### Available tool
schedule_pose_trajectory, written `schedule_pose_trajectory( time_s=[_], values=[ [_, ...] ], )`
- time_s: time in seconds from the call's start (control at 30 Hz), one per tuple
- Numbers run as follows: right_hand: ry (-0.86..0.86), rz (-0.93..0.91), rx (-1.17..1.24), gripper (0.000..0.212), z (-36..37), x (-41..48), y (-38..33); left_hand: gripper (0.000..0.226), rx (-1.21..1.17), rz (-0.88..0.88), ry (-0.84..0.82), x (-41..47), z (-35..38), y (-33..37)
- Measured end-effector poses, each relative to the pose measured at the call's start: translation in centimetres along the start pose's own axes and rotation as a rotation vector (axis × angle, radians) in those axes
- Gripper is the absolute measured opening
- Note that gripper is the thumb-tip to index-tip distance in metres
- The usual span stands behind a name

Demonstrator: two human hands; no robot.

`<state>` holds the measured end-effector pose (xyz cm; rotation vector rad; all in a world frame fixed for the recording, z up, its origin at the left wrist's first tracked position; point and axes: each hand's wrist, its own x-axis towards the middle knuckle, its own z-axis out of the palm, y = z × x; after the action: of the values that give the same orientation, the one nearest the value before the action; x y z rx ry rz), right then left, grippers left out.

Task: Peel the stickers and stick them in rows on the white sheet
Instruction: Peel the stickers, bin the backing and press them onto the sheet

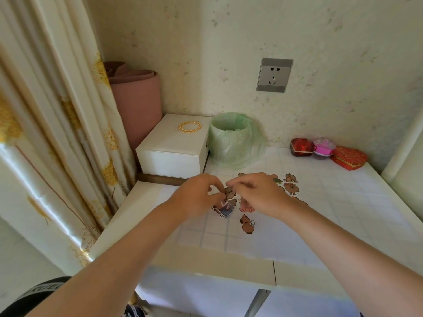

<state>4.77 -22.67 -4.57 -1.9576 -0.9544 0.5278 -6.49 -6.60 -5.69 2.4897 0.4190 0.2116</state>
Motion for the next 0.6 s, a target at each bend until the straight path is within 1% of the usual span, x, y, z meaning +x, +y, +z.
schedule_pose_trajectory(
  time_s=[0.1, 0.2, 0.3, 0.33, 0.4, 0.47, 0.5, 0.6],
  values=[
    [-0.038, 0.059, 0.195, 0.013, -0.4, -0.3, -0.7, 0.017, -0.22, -0.025, -0.005, 0.2, -0.2, 0.2],
    [-0.032, 0.067, 0.212, 0.018, -0.9, -0.4, -0.7, 0.024, -0.353, -0.065, -0.032, 0.4, -0.4, 0.8],
    [0.032, 0.081, 0.221, 0.034, -1.4, -0.3, -0.7, 0.011, -0.44, -0.106, -0.024, 0.6, -0.6, 1.6],
    [0.051, 0.099, 0.248, 0.035, -1.6, -0.3, -0.7, 0.009, -0.486, -0.119, -0.018, 0.6, -0.7, 1.9],
    [0.069, 0.132, 0.265, 0.024, -2.1, -0.2, -0.8, 0.009, -0.553, -0.149, 0.006, 0.7, -0.9, 2.7],
    [0.084, 0.151, 0.268, 0.009, -2.5, -0.2, -1.1, 0.011, -0.527, -0.16, 0.042, 0.9, -1.1, 3.4],
    [0.099, 0.155, 0.283, 0.005, -2.6, -0.3, -1.2, 0.011, -0.511, -0.156, 0.057, 1.0, -1.2, 3.8],
    [0.154, 0.153, 0.29, 0.004, -3.1, -0.3, -1.4, 0.011, -0.502, -0.141, 0.093, 1.4, -1.4, 4.8]
  ],
)
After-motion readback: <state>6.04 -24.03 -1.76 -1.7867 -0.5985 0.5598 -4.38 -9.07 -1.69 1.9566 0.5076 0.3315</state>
